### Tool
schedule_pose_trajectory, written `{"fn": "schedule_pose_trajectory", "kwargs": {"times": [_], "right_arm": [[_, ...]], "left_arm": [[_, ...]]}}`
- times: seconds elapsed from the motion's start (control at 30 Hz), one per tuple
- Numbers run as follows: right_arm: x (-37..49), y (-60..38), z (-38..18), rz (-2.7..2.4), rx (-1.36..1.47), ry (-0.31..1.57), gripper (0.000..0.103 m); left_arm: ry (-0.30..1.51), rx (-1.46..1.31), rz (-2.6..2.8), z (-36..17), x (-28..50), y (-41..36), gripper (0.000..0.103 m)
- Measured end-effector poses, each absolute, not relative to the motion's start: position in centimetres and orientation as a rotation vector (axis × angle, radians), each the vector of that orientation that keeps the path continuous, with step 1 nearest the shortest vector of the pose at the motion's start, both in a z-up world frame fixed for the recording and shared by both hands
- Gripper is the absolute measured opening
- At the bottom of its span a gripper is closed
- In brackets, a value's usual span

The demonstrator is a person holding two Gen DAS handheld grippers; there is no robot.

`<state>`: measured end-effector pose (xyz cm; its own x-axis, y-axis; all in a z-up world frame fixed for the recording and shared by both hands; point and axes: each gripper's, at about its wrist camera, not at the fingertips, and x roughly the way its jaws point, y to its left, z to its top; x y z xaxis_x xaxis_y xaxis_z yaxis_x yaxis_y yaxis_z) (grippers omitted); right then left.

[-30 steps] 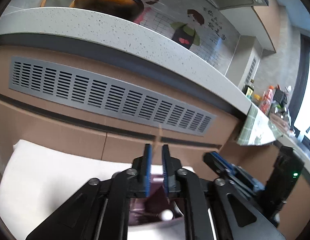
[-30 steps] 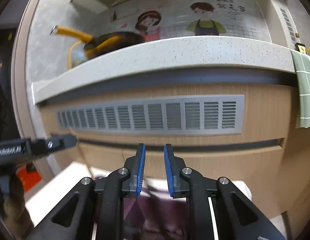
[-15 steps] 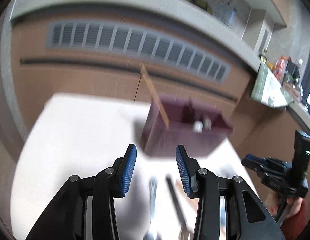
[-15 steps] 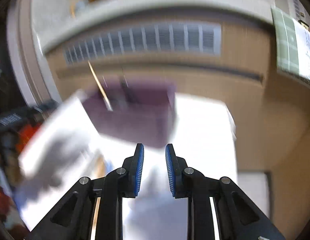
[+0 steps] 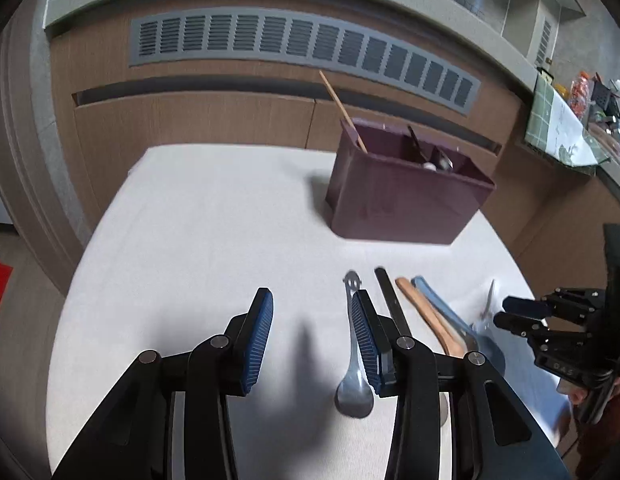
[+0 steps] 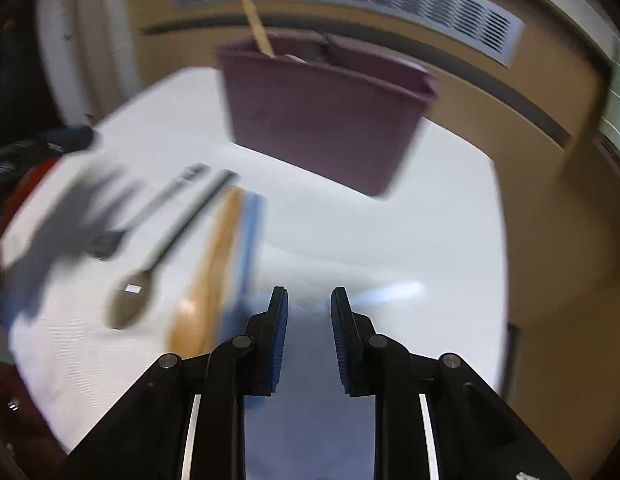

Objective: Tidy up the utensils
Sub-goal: 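Move the left gripper to a metal spoon while the right gripper approaches the white plastic spoon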

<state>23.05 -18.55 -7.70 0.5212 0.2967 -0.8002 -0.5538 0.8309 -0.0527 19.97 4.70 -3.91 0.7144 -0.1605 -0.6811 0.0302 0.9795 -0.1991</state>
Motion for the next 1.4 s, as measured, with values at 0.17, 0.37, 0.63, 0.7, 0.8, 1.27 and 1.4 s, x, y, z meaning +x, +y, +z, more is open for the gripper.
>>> {"fn": "schedule_pose_trajectory", "kwargs": {"times": [0.17,0.37,0.63,0.7,0.8,1.27,1.4], "right_arm": [[23.0,-20.0,-7.2,0.514,-0.239,0.911,0.018],[25.1,-24.8,-10.1,0.430,0.075,1.075,0.020],[27.9,-24.1,-10.6,0.440,0.237,1.073,0.022],[28.7,-22.9,-10.7,0.436,0.200,1.080,0.023],[29.3,-20.6,-10.5,0.407,0.076,1.045,0.024],[25.0,-21.4,-8.8,0.349,-0.226,0.890,0.023],[21.6,-23.9,-8.6,0.345,-0.216,0.880,0.024]], "left_arm": [[0.813,-0.146,-0.130,-4.8,19.7,3.8,0.042],[0.841,-0.153,-0.148,-5.5,19.9,3.2,0.042],[0.867,-0.150,-0.168,-5.9,20.0,2.2,0.042],[0.873,-0.153,-0.195,-5.9,19.9,1.8,0.042],[0.884,-0.139,-0.250,-6.0,19.6,0.5,0.042],[0.945,-0.114,-0.424,-6.6,19.6,-4.5,0.042],[0.986,-0.195,-0.594,-6.8,20.1,-7.1,0.042]]}}
